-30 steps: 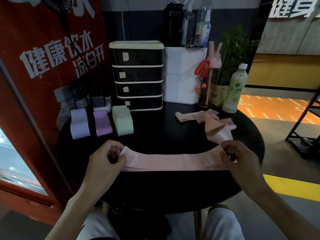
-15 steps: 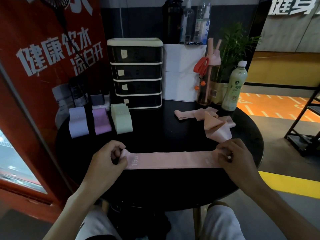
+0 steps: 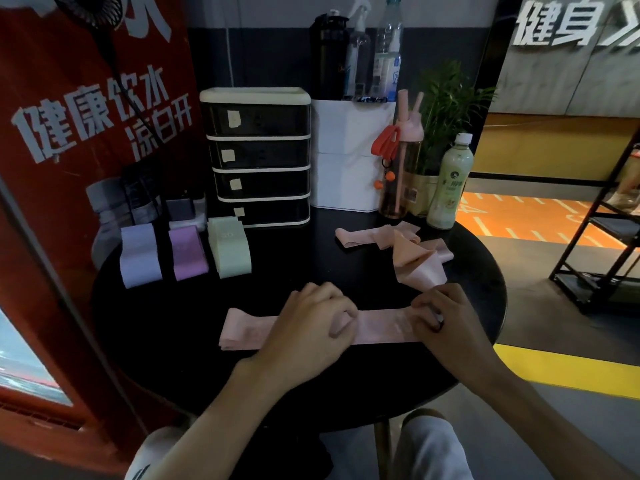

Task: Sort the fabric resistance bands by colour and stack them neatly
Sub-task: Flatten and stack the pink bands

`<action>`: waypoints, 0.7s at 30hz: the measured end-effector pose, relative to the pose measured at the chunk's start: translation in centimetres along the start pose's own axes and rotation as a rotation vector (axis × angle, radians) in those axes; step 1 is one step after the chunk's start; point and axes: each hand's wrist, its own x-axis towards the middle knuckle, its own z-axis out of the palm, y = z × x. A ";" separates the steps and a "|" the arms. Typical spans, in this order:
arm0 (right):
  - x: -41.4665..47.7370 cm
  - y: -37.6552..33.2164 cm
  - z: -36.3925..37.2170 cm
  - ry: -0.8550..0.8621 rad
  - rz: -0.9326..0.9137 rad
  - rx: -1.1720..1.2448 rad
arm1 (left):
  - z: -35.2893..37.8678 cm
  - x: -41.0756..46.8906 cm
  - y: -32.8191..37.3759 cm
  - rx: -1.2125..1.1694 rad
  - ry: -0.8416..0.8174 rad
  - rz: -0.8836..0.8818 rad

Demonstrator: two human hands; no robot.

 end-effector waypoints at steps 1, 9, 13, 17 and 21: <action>0.0 0.0 -0.1 -0.017 0.005 0.004 | 0.6 0.1 0.0 -0.007 -0.012 0.004; 5.4 1.7 -2.1 0.036 0.145 0.094 | 2.0 -0.1 -0.6 0.003 -0.017 0.015; 10.1 5.0 -2.5 0.122 0.229 0.092 | 2.1 -0.1 -0.8 -0.006 -0.011 0.018; 12.6 7.9 -2.0 0.113 0.399 0.049 | 2.3 -0.2 -0.8 -0.022 -0.001 0.024; 13.5 9.0 -1.3 0.104 0.470 -0.018 | 2.5 0.0 -1.1 -0.017 -0.006 0.028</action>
